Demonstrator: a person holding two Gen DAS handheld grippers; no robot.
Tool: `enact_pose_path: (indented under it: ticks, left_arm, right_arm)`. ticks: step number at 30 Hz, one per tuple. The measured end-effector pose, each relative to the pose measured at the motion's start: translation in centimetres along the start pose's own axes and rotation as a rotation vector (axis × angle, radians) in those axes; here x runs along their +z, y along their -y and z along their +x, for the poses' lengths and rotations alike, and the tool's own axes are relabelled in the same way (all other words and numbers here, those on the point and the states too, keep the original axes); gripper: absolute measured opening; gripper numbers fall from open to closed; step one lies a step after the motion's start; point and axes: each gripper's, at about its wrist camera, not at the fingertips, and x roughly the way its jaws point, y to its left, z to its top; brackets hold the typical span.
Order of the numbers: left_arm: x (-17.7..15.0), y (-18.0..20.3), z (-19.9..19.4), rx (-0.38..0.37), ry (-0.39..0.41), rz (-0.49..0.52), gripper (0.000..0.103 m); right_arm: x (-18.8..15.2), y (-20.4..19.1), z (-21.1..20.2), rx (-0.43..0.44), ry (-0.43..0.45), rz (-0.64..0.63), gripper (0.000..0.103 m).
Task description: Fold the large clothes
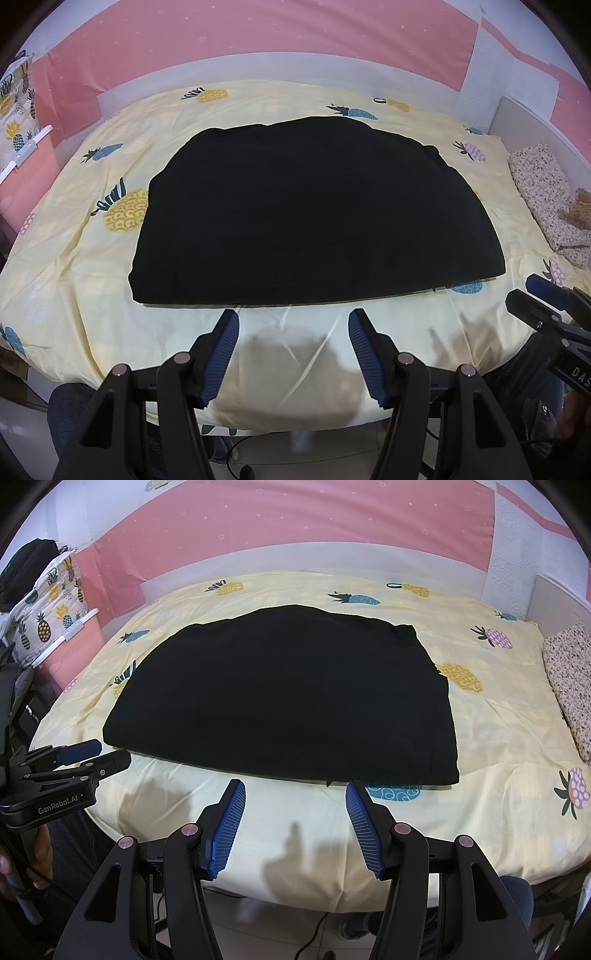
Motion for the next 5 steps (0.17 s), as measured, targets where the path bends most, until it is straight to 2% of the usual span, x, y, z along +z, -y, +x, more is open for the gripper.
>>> enact_pose_path:
  ticks: [5]
  left_arm:
    - [0.04,0.16,-0.07,0.003,0.005,-0.001,0.064]
  right_arm:
    - [0.01,-0.08,0.0,0.0,0.0,0.0,0.057]
